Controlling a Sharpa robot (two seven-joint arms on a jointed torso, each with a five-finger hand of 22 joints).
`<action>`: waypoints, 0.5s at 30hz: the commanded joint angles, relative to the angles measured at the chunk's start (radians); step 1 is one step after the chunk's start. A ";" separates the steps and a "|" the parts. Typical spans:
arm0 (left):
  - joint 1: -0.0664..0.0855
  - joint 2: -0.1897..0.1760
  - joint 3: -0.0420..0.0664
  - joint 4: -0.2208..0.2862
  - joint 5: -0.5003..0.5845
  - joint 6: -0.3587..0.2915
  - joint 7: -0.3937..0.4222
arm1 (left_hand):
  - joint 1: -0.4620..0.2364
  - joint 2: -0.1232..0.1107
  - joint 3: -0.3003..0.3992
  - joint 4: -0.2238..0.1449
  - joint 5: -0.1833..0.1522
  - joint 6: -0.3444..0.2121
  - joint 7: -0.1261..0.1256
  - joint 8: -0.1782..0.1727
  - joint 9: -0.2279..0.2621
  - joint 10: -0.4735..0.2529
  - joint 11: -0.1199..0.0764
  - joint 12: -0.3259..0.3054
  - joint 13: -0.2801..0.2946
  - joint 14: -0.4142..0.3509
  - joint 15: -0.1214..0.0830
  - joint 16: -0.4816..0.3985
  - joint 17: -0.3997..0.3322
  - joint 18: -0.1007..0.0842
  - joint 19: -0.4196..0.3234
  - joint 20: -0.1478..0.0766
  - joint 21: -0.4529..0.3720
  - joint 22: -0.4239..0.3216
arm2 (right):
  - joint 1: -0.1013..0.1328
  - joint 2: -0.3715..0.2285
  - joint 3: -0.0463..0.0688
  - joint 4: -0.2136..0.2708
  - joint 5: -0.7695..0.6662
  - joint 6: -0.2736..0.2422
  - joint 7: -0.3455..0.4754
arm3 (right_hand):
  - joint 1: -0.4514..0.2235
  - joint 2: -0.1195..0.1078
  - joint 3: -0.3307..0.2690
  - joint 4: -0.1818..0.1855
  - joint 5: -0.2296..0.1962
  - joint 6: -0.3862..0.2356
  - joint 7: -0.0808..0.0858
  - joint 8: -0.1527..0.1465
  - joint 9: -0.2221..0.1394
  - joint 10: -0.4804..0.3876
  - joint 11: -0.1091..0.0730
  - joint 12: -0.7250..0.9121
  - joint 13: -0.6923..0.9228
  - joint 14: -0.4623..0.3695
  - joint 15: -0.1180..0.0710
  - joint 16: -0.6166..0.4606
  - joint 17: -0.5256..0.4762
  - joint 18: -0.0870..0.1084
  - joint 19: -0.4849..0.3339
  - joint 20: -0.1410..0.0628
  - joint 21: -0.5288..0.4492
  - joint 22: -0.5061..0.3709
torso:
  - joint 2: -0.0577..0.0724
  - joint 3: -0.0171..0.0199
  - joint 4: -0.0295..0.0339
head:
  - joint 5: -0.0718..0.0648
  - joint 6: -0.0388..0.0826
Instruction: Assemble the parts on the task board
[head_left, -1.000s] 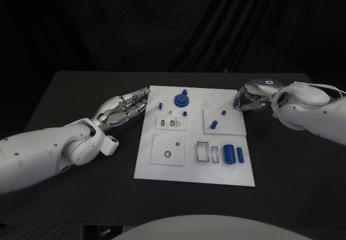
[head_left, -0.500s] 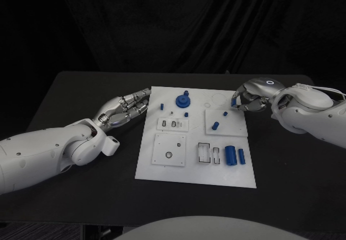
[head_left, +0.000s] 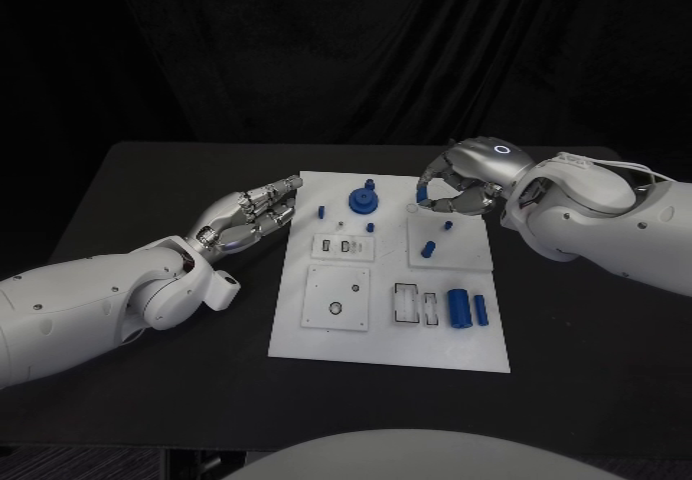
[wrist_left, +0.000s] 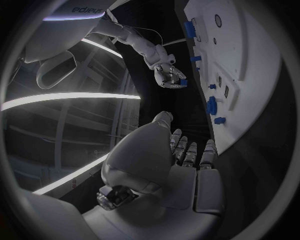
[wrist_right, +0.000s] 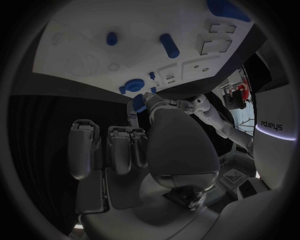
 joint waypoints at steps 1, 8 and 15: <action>-0.002 0.002 0.001 0.000 -0.005 0.014 0.062 | 0.007 -0.001 0.005 -0.001 0.002 0.001 0.005 0.001 0.000 -0.002 0.009 -0.003 -0.001 0.001 0.005 -0.004 -0.002 0.019 0.002 0.007 -0.003 0.000 | -0.018 0.020 0.000 0.003 -0.005 -0.027 -0.052 | 0.012 0.002 -0.003 -0.009 0.001 0.011 -0.004 0.006 0.014 0.095 -0.003 0.001 0.250 0.091 0.004 0.000 0.208 0.002 0.034 0.001 -0.002 0.219 | -0.001 -0.0011 -0.0028 | 0.005 0.000; -0.002 0.008 0.001 -0.002 -0.005 0.016 0.060 | 0.007 -0.001 0.006 -0.001 0.002 -0.001 0.005 0.001 0.000 -0.002 0.009 -0.003 -0.001 0.001 0.005 -0.004 -0.002 0.019 0.001 0.007 -0.003 0.000 | -0.057 0.094 0.000 -0.022 -0.005 0.007 -0.079 | 0.017 0.004 -0.003 -0.017 0.001 0.018 0.000 0.011 0.022 0.092 -0.003 -0.001 0.245 0.090 0.007 -0.003 0.202 0.005 0.029 0.003 -0.013 0.215 | 0.000 -0.0010 -0.0018 | 0.006 -0.004; -0.002 0.013 0.001 -0.004 -0.005 0.018 0.060 | 0.007 -0.001 0.006 -0.001 0.002 -0.001 0.005 0.001 0.000 -0.002 0.009 -0.003 -0.001 0.001 0.005 -0.004 -0.002 0.019 0.001 0.007 -0.003 0.000 | -0.083 0.147 0.000 -0.047 -0.005 0.024 -0.079 | 0.021 0.004 -0.002 -0.023 0.002 0.012 0.003 0.008 0.026 0.091 0.000 -0.002 0.244 0.089 0.009 -0.005 0.199 0.006 0.026 0.004 -0.019 0.213 | -0.001 -0.0008 -0.0012 | 0.007 -0.012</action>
